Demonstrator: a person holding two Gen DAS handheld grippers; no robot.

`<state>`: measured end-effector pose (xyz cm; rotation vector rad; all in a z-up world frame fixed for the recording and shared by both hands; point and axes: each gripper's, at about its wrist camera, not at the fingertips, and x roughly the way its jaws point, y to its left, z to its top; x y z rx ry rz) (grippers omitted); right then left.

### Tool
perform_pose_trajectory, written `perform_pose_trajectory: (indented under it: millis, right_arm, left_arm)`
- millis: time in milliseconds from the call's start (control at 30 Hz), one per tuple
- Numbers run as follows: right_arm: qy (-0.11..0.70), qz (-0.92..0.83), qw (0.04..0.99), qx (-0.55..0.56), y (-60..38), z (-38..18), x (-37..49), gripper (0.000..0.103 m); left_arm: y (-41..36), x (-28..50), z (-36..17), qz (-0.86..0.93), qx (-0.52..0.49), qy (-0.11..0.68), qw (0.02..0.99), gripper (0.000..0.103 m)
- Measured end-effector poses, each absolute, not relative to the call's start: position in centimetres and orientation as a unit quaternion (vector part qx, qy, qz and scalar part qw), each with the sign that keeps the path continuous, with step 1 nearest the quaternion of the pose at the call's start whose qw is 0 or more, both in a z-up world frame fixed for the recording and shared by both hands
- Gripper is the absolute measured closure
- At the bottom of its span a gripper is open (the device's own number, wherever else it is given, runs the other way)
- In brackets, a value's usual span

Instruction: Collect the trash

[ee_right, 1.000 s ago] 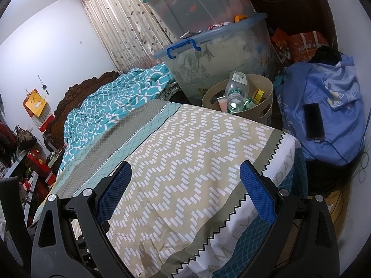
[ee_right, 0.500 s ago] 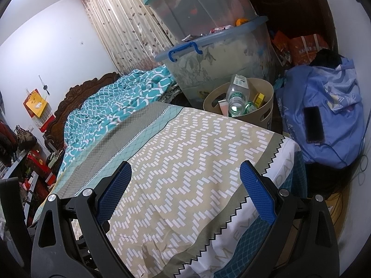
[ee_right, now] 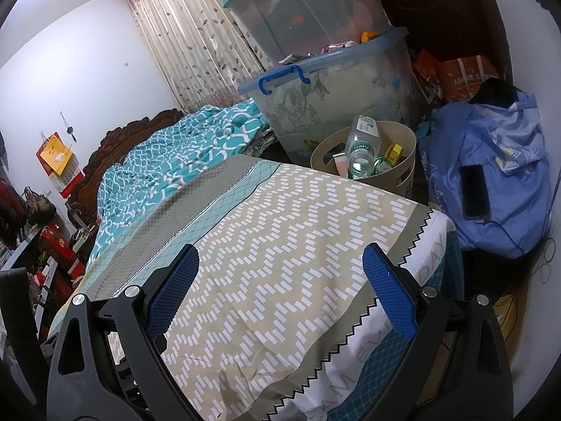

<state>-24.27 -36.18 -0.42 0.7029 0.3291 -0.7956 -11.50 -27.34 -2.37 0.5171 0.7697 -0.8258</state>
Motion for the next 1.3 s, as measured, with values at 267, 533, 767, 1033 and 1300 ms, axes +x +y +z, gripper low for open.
perform_pose_trajectory:
  millis: [267, 533, 767, 1033, 1300]
  right_arm:
    - [0.157, -0.377, 0.849, 0.334, -36.1, -0.5, -24.3, 0.009]
    - [0.156, -0.378, 0.849, 0.334, -36.0, -0.5, -24.3, 0.009]
    - [0.157, -0.378, 0.849, 0.334, -36.0, -0.5, -24.2, 0.009]
    - [0.159, -0.374, 0.851, 0.332, -35.6, -0.5, -23.8, 0.009]
    - [0.166, -0.367, 0.854, 0.329, -35.5, -0.7, -23.3, 0.009]
  left_arm:
    - [-27.3, -11.6, -2.4, -0.388, 0.242, 0.362, 0.813, 0.009]
    - [-27.1, -11.9, -2.4, -0.395, 0.239, 0.361, 0.810, 0.009]
    - [-27.0, -11.6, -2.6, -0.395, 0.235, 0.370, 0.807, 0.009]
    - [-26.8, -11.4, -2.4, -0.393, 0.232, 0.370, 0.809, 0.009]
    - [-26.4, -10.9, -2.3, -0.386, 0.226, 0.371, 0.814, 0.009]
